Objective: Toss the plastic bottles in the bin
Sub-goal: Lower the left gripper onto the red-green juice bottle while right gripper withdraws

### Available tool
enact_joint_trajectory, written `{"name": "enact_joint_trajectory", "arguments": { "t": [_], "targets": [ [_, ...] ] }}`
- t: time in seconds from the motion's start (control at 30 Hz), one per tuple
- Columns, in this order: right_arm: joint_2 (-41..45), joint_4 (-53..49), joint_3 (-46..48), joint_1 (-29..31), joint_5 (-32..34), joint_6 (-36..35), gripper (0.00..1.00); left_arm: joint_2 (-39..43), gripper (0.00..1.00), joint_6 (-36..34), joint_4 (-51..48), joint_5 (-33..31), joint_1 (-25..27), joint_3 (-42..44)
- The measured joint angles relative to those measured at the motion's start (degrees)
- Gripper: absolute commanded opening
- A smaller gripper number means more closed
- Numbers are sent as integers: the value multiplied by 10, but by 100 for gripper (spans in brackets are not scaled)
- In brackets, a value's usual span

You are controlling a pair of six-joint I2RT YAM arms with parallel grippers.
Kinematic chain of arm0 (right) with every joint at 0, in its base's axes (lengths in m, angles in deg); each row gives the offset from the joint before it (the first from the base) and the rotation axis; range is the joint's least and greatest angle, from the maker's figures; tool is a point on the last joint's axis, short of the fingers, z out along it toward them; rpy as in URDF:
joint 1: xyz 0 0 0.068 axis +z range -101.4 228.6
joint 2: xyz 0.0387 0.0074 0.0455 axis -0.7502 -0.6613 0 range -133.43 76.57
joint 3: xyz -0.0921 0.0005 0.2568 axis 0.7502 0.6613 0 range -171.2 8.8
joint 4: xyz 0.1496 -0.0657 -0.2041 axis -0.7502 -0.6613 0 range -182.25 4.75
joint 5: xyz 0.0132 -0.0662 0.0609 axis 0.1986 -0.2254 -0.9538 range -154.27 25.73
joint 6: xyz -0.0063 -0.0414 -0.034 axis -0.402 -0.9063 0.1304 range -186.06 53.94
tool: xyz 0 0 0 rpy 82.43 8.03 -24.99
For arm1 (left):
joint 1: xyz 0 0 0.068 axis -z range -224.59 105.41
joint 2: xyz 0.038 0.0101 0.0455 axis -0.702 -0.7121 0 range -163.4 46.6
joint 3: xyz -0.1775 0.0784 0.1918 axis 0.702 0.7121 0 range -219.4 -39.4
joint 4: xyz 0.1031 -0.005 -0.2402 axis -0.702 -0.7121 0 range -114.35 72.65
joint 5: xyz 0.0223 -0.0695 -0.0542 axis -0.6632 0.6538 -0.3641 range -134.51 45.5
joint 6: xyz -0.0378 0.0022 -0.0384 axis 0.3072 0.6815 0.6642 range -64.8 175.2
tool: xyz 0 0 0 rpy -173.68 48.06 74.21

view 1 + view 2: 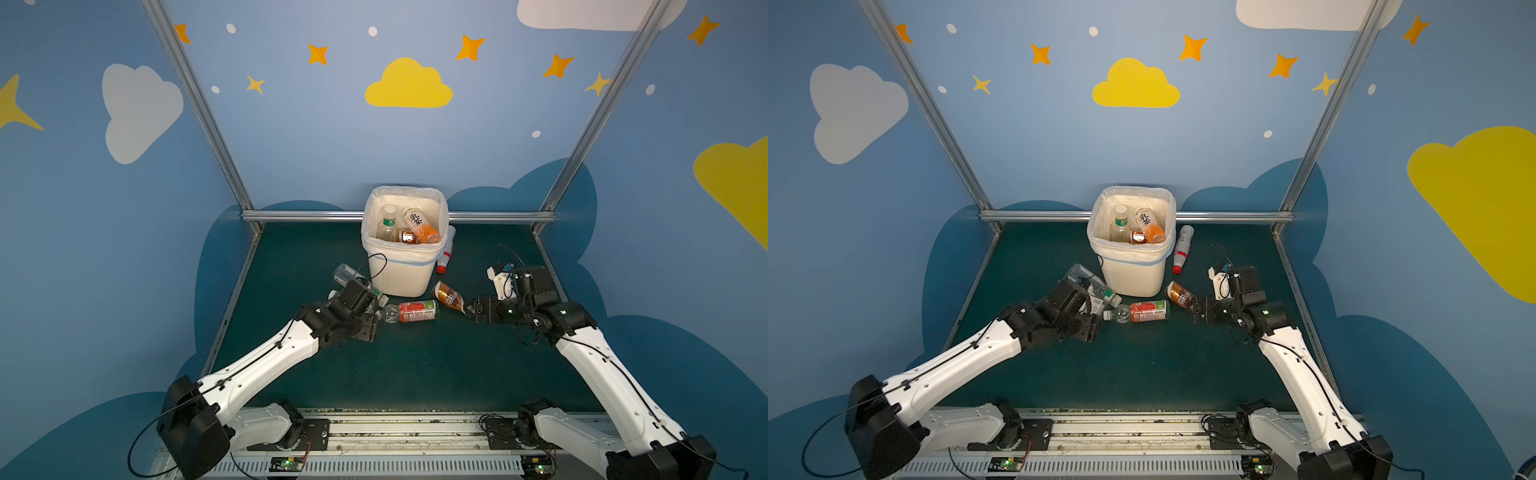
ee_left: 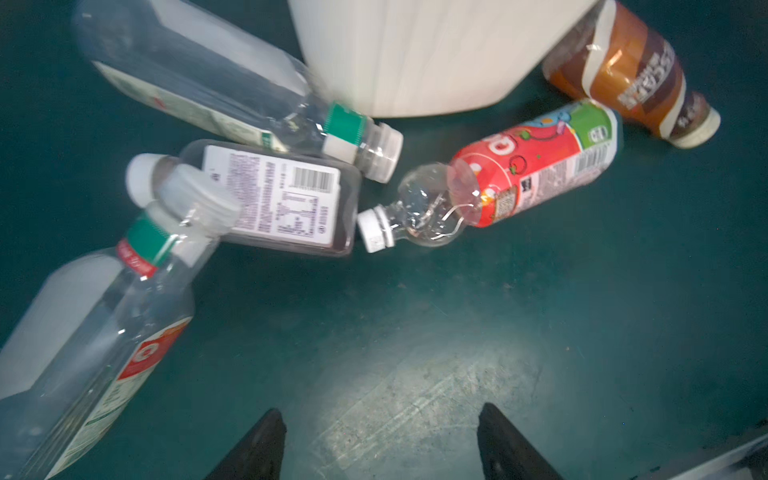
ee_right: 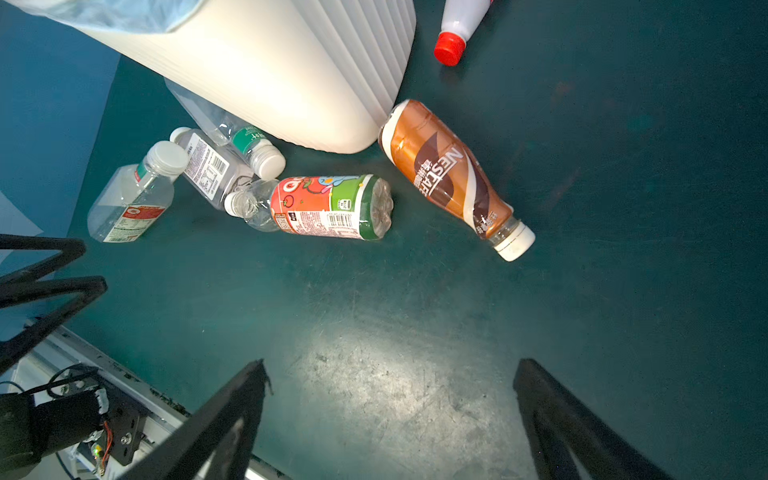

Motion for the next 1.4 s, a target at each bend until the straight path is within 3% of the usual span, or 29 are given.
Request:
{"name": "enact_joint_trajectory", "arguments": {
  "t": [0.2, 0.67, 1.4],
  "targets": [
    [0, 10, 26, 0, -7, 6, 95, -104, 74, -85, 21, 2, 49, -64],
    [15, 7, 31, -7, 8, 5, 95, -304, 75, -250, 19, 3, 51, -230],
    [30, -1, 31, -31, 15, -4, 95, -404, 82, -309, 18, -7, 51, -286]
  ]
}}
